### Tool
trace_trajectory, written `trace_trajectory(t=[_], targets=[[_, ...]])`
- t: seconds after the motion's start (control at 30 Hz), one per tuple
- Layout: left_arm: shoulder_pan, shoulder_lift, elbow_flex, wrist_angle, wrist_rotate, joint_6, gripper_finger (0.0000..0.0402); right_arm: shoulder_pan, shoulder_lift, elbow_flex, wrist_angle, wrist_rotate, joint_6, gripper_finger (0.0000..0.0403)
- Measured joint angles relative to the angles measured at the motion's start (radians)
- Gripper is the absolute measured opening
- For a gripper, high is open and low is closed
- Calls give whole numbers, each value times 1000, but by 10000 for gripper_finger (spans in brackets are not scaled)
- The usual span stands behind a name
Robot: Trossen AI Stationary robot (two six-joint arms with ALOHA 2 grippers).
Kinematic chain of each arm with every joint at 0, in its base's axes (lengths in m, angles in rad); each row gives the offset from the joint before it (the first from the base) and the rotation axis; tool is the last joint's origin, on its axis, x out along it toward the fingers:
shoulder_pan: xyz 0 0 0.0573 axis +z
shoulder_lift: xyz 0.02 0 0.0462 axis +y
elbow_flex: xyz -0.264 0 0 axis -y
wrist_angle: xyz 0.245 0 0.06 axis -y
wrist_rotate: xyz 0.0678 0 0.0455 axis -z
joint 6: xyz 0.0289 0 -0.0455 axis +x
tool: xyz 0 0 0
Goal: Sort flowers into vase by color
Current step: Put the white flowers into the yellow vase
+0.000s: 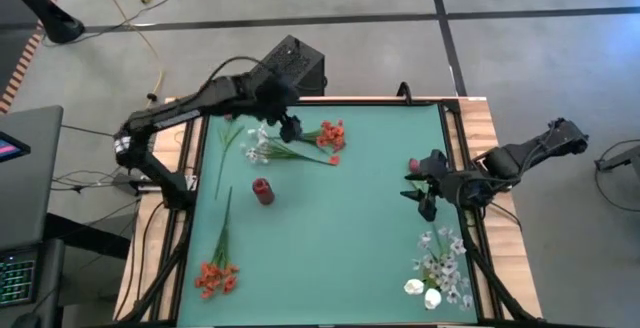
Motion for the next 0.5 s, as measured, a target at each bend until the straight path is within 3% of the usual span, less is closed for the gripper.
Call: trace_trajectory(t=[0.1, 0.3, 0.5], targets=[[72, 19, -74, 39, 165, 179, 295, 1, 3, 0, -7, -5, 0, 255], [101, 119, -154, 149, 140, 450, 295, 0, 21, 0, -1, -26, 16, 255], [97, 268, -156, 120, 145, 570, 295, 3, 50, 0, -2, -26, 35, 255]])
